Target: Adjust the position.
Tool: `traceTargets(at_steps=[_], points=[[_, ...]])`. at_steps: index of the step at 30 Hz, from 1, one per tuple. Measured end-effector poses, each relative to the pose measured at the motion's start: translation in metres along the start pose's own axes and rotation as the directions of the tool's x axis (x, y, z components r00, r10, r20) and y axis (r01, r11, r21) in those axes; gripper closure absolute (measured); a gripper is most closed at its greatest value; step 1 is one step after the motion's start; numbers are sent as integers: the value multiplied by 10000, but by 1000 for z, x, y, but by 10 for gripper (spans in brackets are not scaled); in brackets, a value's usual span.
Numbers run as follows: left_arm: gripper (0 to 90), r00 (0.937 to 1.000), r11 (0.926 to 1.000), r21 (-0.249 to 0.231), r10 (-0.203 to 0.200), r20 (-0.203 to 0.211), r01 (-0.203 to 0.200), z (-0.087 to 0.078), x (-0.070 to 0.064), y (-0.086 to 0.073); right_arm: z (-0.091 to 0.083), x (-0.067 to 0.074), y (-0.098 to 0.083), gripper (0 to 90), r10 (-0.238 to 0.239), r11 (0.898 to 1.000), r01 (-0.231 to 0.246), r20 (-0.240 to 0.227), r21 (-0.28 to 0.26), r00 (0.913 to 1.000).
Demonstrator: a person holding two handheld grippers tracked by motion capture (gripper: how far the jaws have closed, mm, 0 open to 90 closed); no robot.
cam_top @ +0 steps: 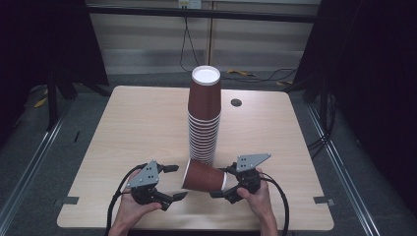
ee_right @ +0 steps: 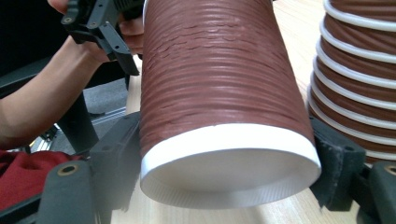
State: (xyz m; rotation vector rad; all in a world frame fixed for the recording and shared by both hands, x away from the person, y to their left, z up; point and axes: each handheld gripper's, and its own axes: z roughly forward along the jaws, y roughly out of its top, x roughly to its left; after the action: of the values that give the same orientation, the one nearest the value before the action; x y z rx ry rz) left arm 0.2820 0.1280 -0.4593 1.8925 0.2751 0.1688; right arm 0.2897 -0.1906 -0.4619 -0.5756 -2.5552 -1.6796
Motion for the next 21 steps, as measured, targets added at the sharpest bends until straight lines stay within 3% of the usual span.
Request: traceTargets(at_steps=[3, 9, 15, 18, 21], points=[[156, 9998, 9990, -422, -143, 122, 148, 1, 1, -3, 0, 0, -1, 227, 5, 10000, -7, -155, -99, 9999], [155, 9995, 9985, -515, -189, 233, 201, 2, 0, -4, 1, 1, -1, 227, -100, 9998, 94, -280, -191, 9996], [135, 9985, 9950, -853, -494, 253, 514, 4, 3, -4, 0, 2, -1, 229, -131, 9994, 116, -449, -330, 9989], [124, 9983, 9964, -730, -395, 430, 425, 7, 5, -3, 0, 2, -1, 229, -185, 9995, 171, -488, -279, 9986], [43, 9985, 9970, -648, -392, 388, 416, 11, 7, -2, 1, 2, -1, 230, -228, 9994, 214, -538, -267, 9983]])
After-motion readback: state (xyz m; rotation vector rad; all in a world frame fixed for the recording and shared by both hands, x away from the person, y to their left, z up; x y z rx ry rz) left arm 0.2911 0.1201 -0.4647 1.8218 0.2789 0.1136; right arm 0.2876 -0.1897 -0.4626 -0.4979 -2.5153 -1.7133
